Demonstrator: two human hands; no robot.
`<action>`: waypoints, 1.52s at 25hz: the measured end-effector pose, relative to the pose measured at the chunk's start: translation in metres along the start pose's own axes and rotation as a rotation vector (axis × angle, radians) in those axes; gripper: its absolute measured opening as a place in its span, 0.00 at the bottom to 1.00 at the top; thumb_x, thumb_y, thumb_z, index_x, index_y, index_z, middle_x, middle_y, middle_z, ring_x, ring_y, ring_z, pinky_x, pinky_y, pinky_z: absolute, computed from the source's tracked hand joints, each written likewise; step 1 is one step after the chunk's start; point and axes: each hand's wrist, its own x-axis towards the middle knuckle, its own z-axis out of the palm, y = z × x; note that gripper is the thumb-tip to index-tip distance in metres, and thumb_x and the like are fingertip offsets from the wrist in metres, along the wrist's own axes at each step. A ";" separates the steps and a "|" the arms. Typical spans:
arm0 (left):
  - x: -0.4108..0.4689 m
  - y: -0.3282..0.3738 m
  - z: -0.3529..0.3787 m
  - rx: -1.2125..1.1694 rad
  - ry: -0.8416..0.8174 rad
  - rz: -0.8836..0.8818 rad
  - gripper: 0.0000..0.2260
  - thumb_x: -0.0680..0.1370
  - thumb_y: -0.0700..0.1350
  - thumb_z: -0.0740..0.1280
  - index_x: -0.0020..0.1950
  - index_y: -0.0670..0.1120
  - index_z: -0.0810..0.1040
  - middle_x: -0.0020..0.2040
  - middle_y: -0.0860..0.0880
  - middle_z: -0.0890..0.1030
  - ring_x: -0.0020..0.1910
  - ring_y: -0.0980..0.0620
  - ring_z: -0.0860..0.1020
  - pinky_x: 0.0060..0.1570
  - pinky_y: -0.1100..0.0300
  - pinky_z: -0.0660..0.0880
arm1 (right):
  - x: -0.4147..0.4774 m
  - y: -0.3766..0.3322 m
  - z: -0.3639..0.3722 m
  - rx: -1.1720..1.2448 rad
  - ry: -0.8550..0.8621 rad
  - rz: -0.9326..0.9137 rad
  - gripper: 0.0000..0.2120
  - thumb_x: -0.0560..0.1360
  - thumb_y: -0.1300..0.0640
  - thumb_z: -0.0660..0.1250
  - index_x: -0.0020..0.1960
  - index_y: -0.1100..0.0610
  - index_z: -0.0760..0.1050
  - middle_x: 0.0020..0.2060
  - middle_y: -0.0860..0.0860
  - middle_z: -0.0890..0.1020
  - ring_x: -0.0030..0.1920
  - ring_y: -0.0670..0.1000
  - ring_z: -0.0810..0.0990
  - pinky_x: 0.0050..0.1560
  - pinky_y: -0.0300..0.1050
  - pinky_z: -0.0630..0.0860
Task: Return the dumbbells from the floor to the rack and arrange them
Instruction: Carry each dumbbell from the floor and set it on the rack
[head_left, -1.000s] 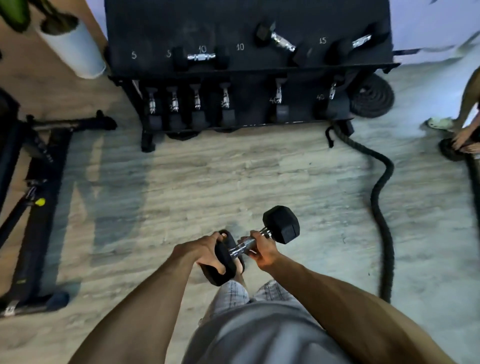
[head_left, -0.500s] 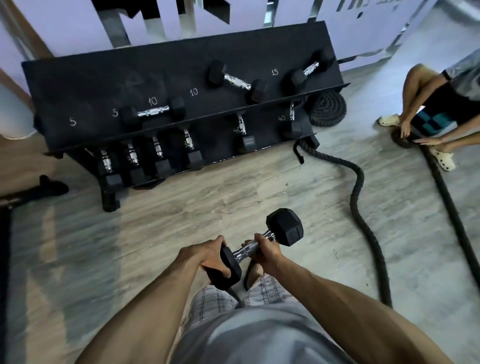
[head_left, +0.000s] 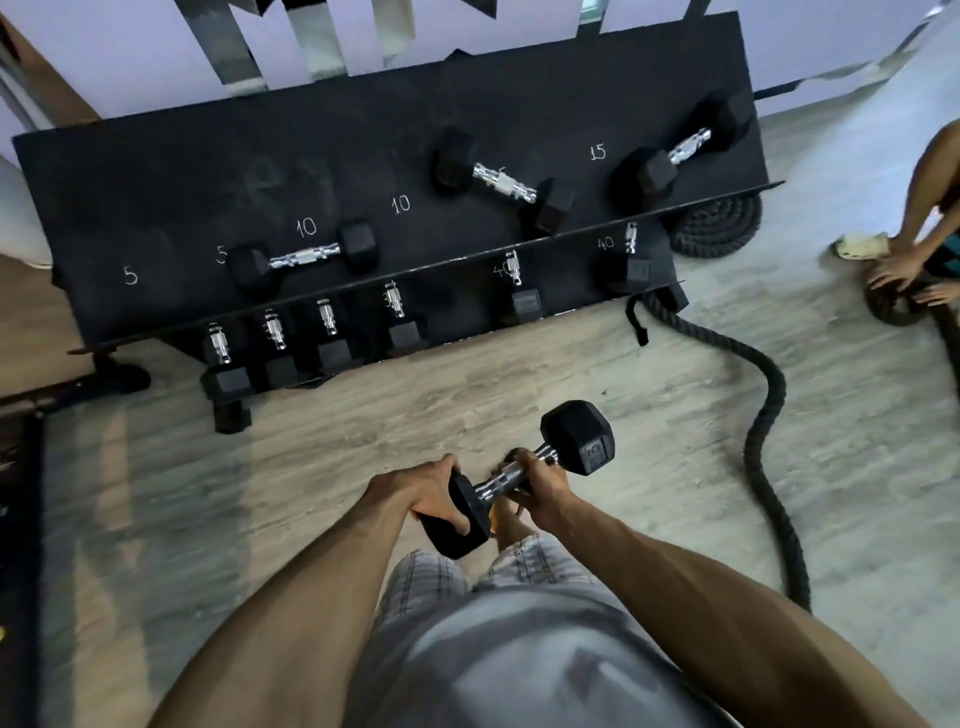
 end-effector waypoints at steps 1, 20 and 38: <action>0.005 0.006 -0.016 -0.007 -0.012 -0.020 0.46 0.55 0.65 0.75 0.68 0.57 0.60 0.57 0.51 0.75 0.53 0.48 0.79 0.55 0.49 0.80 | 0.009 -0.019 0.007 -0.041 -0.014 0.005 0.04 0.79 0.62 0.64 0.48 0.63 0.71 0.38 0.61 0.81 0.37 0.58 0.82 0.33 0.50 0.82; 0.104 0.031 -0.331 -0.039 0.010 -0.044 0.50 0.48 0.70 0.75 0.65 0.53 0.63 0.58 0.52 0.79 0.50 0.49 0.82 0.53 0.52 0.81 | 0.117 -0.293 0.207 -0.297 0.018 -0.178 0.08 0.79 0.61 0.61 0.42 0.61 0.71 0.38 0.62 0.82 0.37 0.58 0.83 0.45 0.55 0.82; 0.185 0.202 -0.528 0.076 -0.001 0.011 0.45 0.51 0.71 0.74 0.62 0.56 0.64 0.56 0.51 0.78 0.43 0.48 0.84 0.52 0.50 0.81 | 0.219 -0.522 0.190 -0.263 0.160 -0.276 0.19 0.77 0.49 0.64 0.34 0.61 0.80 0.34 0.58 0.86 0.40 0.58 0.86 0.52 0.55 0.82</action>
